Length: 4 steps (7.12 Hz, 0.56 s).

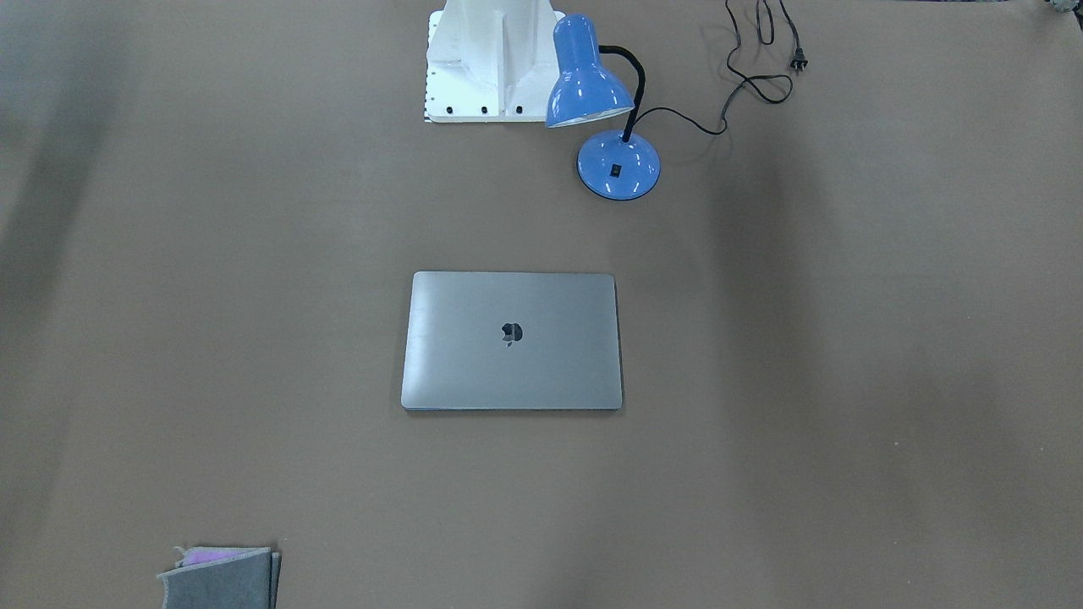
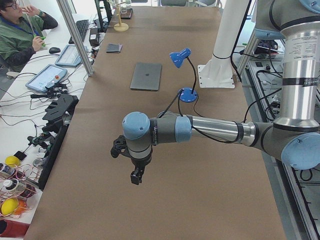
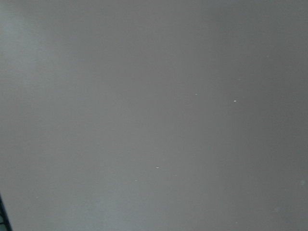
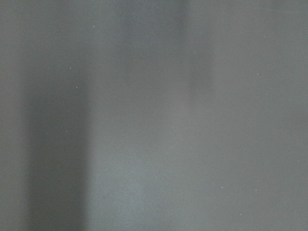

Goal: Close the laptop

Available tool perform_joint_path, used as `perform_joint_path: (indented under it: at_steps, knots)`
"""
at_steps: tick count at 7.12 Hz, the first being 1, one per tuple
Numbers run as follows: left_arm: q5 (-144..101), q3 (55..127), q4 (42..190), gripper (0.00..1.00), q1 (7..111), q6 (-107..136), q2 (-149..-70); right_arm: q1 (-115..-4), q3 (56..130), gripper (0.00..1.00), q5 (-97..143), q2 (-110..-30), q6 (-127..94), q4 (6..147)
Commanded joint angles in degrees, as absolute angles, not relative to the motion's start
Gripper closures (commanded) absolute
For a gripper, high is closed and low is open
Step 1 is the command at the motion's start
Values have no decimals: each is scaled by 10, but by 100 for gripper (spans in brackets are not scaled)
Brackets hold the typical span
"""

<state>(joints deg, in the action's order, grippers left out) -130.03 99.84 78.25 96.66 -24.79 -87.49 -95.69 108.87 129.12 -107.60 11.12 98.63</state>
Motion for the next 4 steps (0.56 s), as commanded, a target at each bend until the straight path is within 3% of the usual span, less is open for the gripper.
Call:
perform_joint_path:
  at_steps: [1, 4]
  knots:
    - [-1296, 1005, 785, 2, 967, -250, -864, -957, 1088, 0, 1293, -1078, 112, 986]
    - [-1302, 1009, 787, 2, 967, -250, -853, -957, 1088, 0, 1294, -1078, 112, 986]
